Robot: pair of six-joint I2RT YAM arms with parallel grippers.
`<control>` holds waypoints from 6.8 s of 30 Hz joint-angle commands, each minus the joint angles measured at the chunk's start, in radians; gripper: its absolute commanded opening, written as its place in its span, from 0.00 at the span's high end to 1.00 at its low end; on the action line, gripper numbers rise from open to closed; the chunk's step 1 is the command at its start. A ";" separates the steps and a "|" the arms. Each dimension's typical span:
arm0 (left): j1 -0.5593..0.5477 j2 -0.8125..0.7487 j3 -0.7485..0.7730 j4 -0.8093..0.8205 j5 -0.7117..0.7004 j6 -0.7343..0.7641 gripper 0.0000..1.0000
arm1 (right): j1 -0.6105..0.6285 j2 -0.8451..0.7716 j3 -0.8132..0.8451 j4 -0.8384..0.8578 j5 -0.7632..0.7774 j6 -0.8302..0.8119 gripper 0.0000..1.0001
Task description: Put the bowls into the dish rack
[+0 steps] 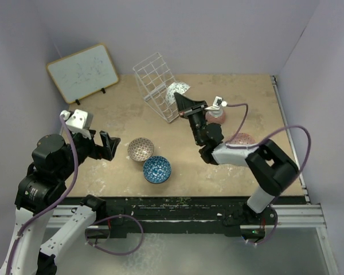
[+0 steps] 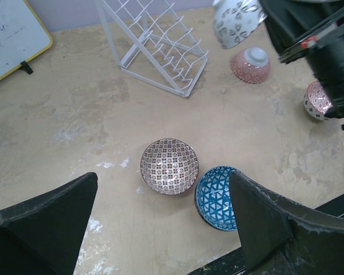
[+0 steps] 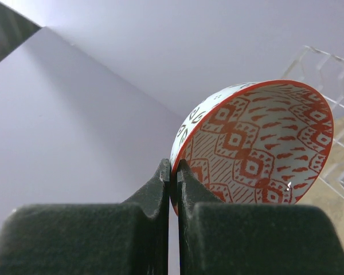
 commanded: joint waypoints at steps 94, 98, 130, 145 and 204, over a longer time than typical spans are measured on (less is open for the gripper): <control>0.006 -0.034 -0.024 0.060 0.031 0.054 0.01 | -0.202 0.805 0.421 0.391 -0.049 0.545 0.61; 0.006 -0.041 -0.019 0.053 0.024 0.055 0.01 | -0.203 0.772 0.439 0.321 -0.050 0.525 0.61; 0.006 -0.057 0.014 0.027 0.023 0.051 0.01 | -0.203 0.688 0.420 0.065 -0.104 0.566 0.22; 0.006 -0.055 0.031 0.020 0.020 0.039 0.01 | -0.203 0.589 0.290 0.046 -0.098 0.550 0.18; 0.007 -0.098 -0.008 0.038 0.065 0.003 0.01 | -0.457 -0.240 0.138 -1.882 0.050 -0.215 0.33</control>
